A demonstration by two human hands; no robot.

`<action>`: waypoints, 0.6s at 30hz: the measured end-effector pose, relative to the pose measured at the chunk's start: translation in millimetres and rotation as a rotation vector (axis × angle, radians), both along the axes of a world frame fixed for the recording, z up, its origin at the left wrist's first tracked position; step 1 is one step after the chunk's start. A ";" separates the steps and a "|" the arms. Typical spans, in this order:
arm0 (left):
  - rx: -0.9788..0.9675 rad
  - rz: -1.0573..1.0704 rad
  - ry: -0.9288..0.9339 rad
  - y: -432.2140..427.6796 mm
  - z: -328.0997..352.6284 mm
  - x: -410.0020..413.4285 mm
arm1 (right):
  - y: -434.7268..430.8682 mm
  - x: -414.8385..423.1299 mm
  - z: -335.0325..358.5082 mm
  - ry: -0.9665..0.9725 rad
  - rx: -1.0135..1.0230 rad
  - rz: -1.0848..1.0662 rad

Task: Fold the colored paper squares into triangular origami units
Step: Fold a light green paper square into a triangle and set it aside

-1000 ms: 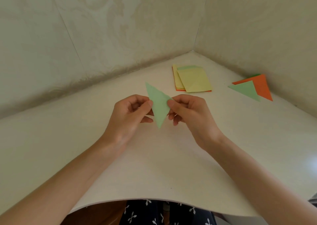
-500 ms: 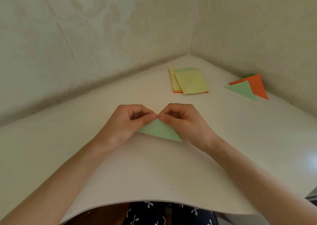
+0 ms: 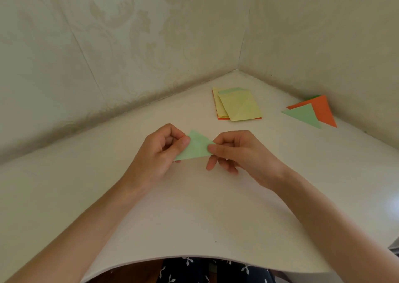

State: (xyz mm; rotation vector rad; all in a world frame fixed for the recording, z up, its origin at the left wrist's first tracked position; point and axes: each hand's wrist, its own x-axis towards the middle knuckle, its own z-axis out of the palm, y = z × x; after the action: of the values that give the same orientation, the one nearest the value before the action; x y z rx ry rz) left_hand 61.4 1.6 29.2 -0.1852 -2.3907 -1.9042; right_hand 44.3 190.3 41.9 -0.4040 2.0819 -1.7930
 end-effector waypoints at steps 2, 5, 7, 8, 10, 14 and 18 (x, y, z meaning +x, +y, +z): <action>-0.007 -0.005 0.006 0.5 -1.1 -0.1 | 1.5 -0.9 -2.6 0.008 -0.020 -0.042; -0.089 0.005 0.052 0.2 -5.9 -2.9 | 2.8 -1.3 -3.9 0.002 -0.021 -0.078; -0.072 0.021 0.075 -0.2 -7.9 -5.6 | 8.4 -1.1 -2.3 0.007 0.043 -0.092; -0.055 0.029 0.080 0.2 -8.6 -6.4 | 14.3 -1.8 -1.8 0.019 0.069 -0.134; -0.048 0.054 0.081 1.0 -12.3 -8.6 | 34.6 -6.0 -1.4 0.059 0.074 -0.309; -0.176 0.017 0.091 13.4 -14.0 -22.4 | 99.5 -22.3 -5.4 0.173 0.148 -0.723; -0.364 -0.119 0.156 46.1 -10.1 -44.4 | 155.1 -44.3 -17.6 0.184 0.399 -0.929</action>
State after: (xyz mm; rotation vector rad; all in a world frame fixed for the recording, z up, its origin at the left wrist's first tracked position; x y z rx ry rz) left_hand 17.0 47.7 19.2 -0.4888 -2.6440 -1.4148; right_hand 0.0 345.4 24.3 0.6375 2.9605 -1.6872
